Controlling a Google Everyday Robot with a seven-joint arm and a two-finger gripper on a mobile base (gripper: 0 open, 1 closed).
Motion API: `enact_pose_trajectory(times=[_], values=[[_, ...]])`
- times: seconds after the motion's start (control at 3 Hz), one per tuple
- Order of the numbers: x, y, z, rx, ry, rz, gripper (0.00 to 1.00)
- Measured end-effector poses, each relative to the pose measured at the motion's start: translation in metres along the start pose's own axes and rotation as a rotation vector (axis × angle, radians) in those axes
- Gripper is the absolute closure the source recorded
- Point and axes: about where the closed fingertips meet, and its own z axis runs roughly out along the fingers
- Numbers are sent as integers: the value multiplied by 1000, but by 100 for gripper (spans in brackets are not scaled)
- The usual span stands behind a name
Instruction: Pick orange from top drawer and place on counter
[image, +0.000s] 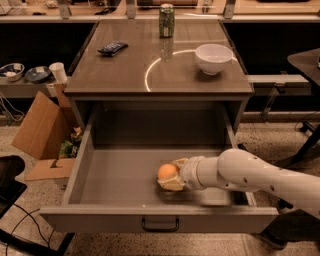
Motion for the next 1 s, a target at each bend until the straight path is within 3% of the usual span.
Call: enact_pose_trajectory(times=[0.33,0.67,1.0], values=[[1,0,-4,5,8,1,100],[12,-2,-52,57,91,7,100],[-18,-19,-136,145,153,-18,100]])
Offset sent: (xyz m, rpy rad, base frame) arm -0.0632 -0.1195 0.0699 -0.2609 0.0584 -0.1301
